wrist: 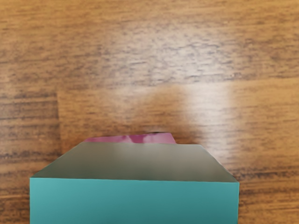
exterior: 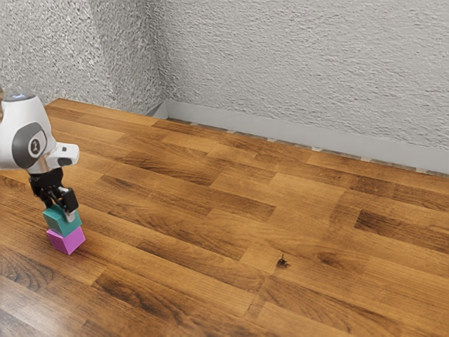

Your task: Pick up the blue block with one arm, and put the blue block on the table with one arm

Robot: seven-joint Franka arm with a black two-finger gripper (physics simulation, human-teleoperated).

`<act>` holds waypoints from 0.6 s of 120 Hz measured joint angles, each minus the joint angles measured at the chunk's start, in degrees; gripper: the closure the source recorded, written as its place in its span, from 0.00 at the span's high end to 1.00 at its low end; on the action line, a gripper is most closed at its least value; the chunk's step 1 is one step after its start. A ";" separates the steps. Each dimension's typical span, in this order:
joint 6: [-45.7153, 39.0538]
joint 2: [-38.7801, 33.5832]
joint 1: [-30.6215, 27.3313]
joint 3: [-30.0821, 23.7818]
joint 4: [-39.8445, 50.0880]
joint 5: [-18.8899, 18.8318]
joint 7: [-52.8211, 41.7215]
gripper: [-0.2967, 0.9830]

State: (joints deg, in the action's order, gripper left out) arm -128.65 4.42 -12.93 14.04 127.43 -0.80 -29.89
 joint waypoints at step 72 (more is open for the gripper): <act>-0.57 0.53 -0.67 0.02 -0.20 1.82 -0.49 0.55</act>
State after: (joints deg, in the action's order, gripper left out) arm -129.22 4.95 -13.60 14.06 127.24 1.02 -30.38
